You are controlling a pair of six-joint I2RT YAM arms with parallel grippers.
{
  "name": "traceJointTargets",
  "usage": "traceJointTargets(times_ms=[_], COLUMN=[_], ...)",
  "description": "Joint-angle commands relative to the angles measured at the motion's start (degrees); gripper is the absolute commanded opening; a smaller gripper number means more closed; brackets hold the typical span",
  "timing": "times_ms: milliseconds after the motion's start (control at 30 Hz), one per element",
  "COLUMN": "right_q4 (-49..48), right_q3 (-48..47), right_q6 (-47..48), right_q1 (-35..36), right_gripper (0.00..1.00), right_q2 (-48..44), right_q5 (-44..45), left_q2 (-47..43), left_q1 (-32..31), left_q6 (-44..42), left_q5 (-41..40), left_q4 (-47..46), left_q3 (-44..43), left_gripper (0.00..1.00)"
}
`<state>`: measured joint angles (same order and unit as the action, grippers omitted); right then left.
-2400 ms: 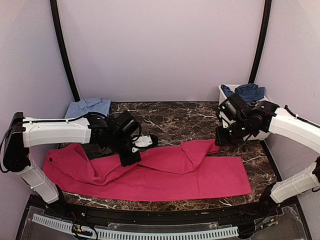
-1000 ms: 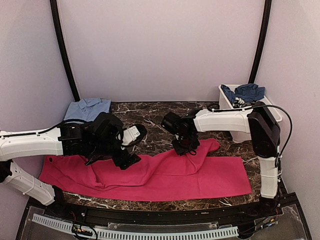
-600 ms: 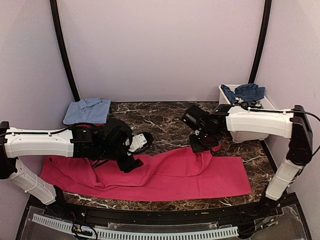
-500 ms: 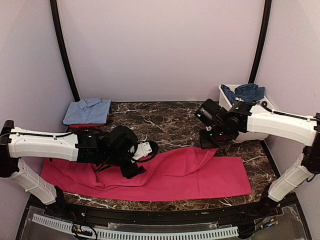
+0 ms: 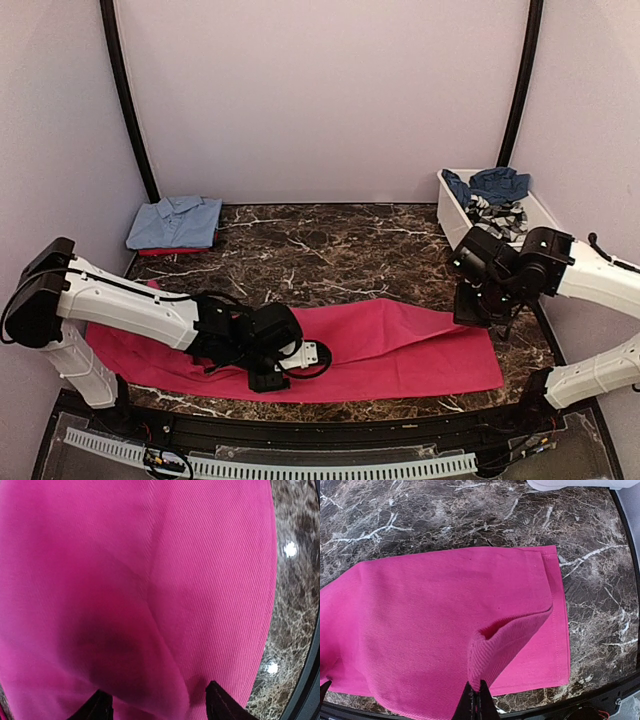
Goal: Fold and stack the mixed laundry pile
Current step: Fold the flattened trousers at the center of the board.
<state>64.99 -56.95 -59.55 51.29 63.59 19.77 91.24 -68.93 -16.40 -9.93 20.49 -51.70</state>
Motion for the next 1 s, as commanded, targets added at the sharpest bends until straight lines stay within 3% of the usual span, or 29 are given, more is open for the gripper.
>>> traceJointTargets(times_ms=[0,200,367,467,767,967], right_q4=[3.06,5.24,5.74,6.77,9.89,9.86], right_q3=[1.02,2.24,3.28,3.49,4.7,6.68], right_q6=[-3.91,-7.1,-7.77,-8.3,-12.61,-14.15], right_q1=[0.39,0.4,0.3,0.3,0.22,0.22], right_gripper=[0.0,0.0,0.0,0.0,0.0,0.0], right_q2=[-0.75,-5.0,-5.23,-5.18,-7.01,-5.15], right_q5=[2.32,4.93,5.3,5.86,7.46,6.21], left_q2=[1.69,-0.46,2.04,1.22,-6.79,-2.29], left_q1=[-1.32,-2.61,-2.62,-2.62,-4.67,-5.87], left_q6=[-0.82,-1.28,-1.42,-1.26,-0.43,0.25], left_q5=[-0.43,-3.15,-9.64,-10.33,3.08,6.69], left_q4=[4.8,6.2,6.9,8.37,19.87,23.58], left_q3=[0.62,1.42,-0.4,-1.31,-6.94,-8.31], left_gripper=[0.59,0.55,0.15,0.0,0.0,0.0])
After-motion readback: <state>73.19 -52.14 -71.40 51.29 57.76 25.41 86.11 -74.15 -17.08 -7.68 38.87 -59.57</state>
